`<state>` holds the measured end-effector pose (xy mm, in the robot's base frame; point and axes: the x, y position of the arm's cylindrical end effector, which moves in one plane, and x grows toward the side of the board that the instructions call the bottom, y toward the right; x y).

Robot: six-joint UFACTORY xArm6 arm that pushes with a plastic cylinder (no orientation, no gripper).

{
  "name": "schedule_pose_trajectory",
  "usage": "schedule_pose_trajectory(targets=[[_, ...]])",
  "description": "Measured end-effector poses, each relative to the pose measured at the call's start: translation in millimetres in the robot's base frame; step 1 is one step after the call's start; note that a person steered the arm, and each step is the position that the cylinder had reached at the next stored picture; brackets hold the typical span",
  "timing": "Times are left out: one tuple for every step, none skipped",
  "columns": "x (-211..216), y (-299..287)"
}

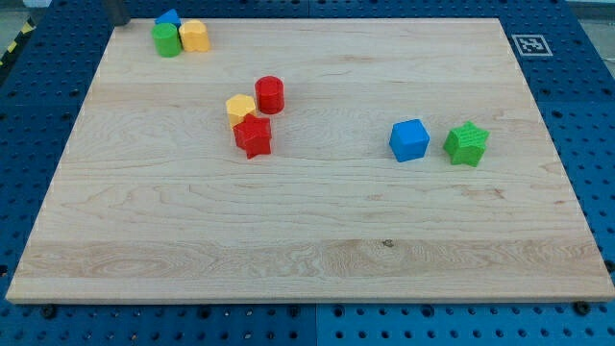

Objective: Slide the blue triangle closer to the yellow hexagon

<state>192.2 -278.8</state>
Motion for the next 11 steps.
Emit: schedule_pose_trajectory(targets=[[0.1,57.6],[4.7,96.3],[15.0,100.3],[13.7,83.3],[14.3,70.8],[16.3,84.9],[41.0,102.1],[79.4,102.2],[111.4,108.0],[140.4,119.7],[179.0,119.7]])
